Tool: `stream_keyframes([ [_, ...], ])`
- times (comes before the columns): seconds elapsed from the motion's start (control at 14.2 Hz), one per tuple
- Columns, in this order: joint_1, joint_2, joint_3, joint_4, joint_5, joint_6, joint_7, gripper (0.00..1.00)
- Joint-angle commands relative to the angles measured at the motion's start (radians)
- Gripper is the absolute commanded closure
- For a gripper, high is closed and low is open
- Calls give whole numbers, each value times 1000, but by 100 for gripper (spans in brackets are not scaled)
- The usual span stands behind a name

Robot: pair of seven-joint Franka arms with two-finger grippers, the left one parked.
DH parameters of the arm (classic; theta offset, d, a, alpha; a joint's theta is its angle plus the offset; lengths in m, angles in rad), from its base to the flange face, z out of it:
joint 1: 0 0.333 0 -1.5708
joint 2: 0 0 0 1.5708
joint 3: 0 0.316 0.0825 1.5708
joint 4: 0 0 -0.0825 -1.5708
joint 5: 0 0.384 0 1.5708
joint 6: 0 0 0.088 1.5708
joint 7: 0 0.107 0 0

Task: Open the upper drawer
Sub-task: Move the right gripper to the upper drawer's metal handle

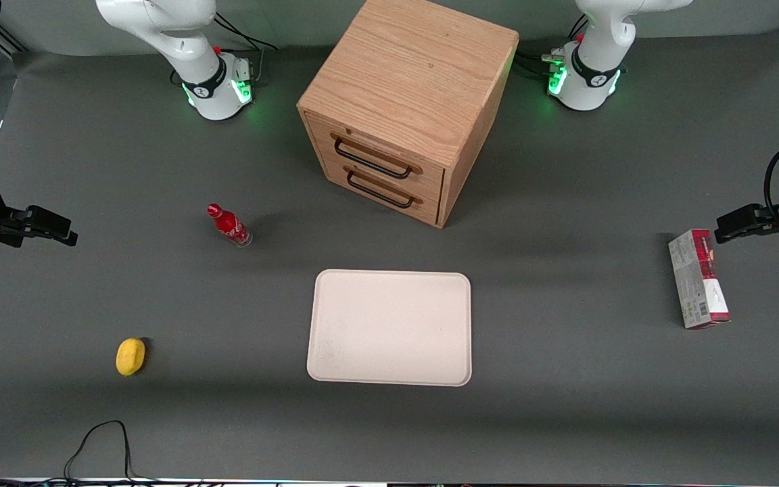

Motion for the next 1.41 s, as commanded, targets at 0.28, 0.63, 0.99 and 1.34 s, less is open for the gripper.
stream_keyframes([
  [0.28,-11,-11,126,28,5,-38,33,0],
  [0.63,-11,-6,390,30,11,-98,35,0],
  [0.99,-9,44,669,28,-24,-95,15,0],
  [1.34,-6,211,867,33,-15,-61,-122,0],
])
